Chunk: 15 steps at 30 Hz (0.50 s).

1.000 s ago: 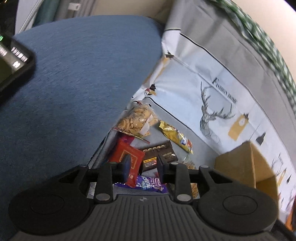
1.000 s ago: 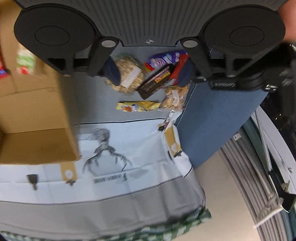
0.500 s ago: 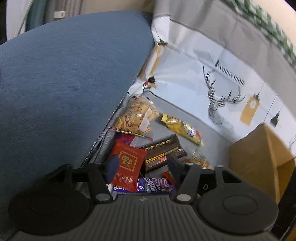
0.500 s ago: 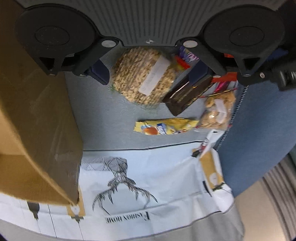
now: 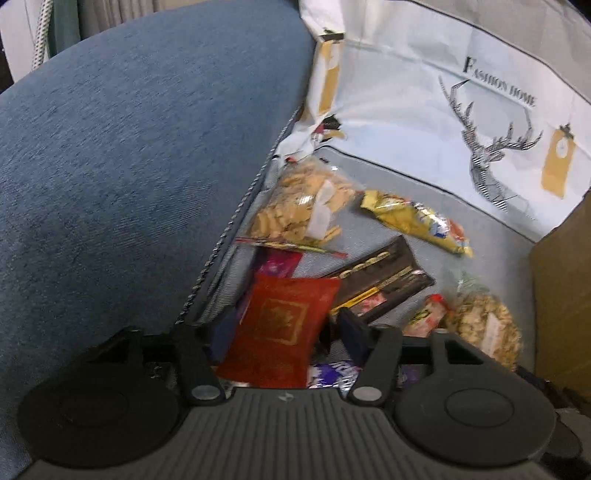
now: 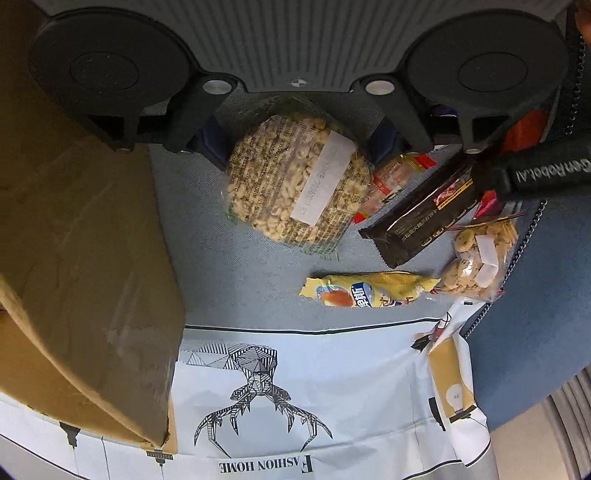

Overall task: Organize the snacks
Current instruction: 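Grasp the round nut bag with right tool while left grasps red square packet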

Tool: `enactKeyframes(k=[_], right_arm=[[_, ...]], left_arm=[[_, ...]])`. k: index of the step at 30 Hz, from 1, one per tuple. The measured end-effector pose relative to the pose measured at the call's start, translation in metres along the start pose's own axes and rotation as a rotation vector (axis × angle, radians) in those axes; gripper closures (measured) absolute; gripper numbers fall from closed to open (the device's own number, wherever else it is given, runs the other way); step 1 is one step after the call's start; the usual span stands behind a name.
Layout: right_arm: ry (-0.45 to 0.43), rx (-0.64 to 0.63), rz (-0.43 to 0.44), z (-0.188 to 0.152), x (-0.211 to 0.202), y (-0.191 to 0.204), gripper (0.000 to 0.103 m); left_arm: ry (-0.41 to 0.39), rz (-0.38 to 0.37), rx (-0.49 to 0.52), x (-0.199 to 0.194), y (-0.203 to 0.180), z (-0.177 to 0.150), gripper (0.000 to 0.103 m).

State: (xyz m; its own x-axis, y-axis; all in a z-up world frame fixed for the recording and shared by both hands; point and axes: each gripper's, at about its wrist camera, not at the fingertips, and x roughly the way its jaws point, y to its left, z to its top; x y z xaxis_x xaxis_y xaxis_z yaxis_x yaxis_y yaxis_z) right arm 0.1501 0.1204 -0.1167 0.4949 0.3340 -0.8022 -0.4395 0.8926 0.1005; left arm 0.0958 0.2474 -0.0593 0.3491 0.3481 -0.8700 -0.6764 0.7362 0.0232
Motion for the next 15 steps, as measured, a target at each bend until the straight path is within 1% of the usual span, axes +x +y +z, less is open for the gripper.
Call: enactKeyframes(k=[2, 6, 8, 11, 12, 15], right_arm=[[-0.005, -0.006, 0.0, -0.002, -0.002, 0.002, 0.025], [-0.033, -0.052, -0.006, -0.008, -0.015, 0.009, 0.025], [-0.042, -0.068, 0.008, -0.011, -0.025, 0.012, 0.025], [-0.053, -0.106, 0.053, -0.014, -0.047, 0.016, 0.025], [-0.054, -0.129, 0.07, -0.015, -0.055, 0.018, 0.025], [-0.045, -0.196, 0.099, -0.015, -0.079, 0.022, 0.025]], left_arm=[[0.013, -0.001, -0.013, 0.002, 0.005, 0.0, 0.054], [0.008, -0.027, -0.028, -0.002, 0.01, 0.0, 0.058], [0.006, -0.047, -0.043, -0.007, 0.013, -0.001, 0.06], [-0.001, -0.102, -0.087, -0.016, 0.02, -0.004, 0.064], [0.003, -0.127, -0.093, -0.02, 0.023, -0.005, 0.067], [0.023, -0.182, -0.078, -0.03, 0.021, -0.014, 0.071]])
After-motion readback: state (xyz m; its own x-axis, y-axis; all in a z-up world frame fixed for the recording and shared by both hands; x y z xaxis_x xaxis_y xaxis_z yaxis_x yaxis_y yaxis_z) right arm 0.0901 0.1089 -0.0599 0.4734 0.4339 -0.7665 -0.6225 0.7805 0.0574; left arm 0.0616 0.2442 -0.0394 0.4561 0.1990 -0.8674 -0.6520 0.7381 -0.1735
